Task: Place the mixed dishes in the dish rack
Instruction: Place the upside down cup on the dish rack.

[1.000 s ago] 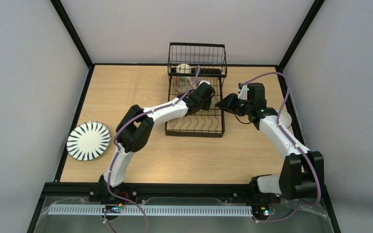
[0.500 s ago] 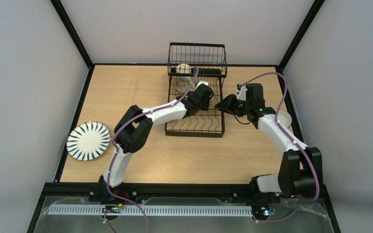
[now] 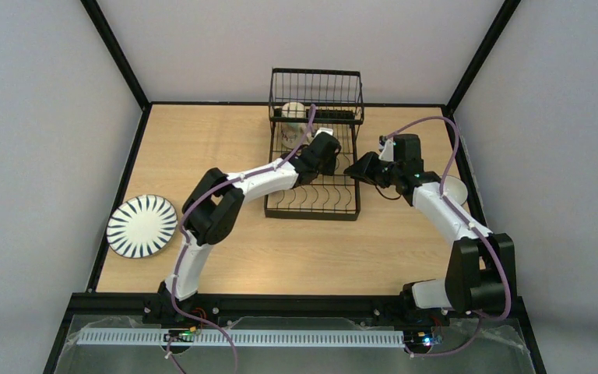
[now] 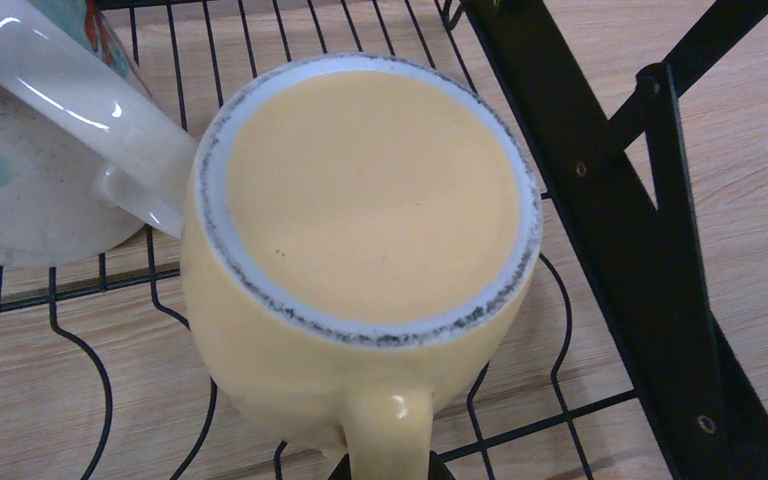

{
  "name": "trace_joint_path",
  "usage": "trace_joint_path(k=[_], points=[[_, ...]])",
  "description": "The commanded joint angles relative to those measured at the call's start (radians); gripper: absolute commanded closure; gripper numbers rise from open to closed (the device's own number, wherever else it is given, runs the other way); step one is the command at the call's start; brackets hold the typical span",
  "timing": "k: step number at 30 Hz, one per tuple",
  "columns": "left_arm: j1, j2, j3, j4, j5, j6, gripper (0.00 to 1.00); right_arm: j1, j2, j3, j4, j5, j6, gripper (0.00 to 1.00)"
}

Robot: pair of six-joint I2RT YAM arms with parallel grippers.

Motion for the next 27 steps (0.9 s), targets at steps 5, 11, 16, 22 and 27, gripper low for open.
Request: trace_joint_path(k=[5,11,16,22,27], points=[[0.007,-0.024,0.020,0.146,0.045,-0.069,0.98,-0.005,0.017,0.004,-0.005,-0.004,-0.022,0.36],[0.007,-0.025,-0.004,0.205,0.064,-0.085,0.98,-0.005,0.018,0.002,-0.010,-0.002,-0.031,0.36],[0.007,-0.038,-0.015,0.229,0.061,-0.080,0.98,-0.005,0.017,-0.001,-0.011,-0.003,-0.034,0.36],[0.007,-0.032,-0.049,0.279,0.075,-0.079,0.98,-0.005,0.016,-0.008,-0.008,0.002,-0.042,0.35],[0.007,-0.022,-0.065,0.295,0.076,-0.079,0.98,-0.005,0.025,-0.036,0.015,-0.011,-0.040,0.35]])
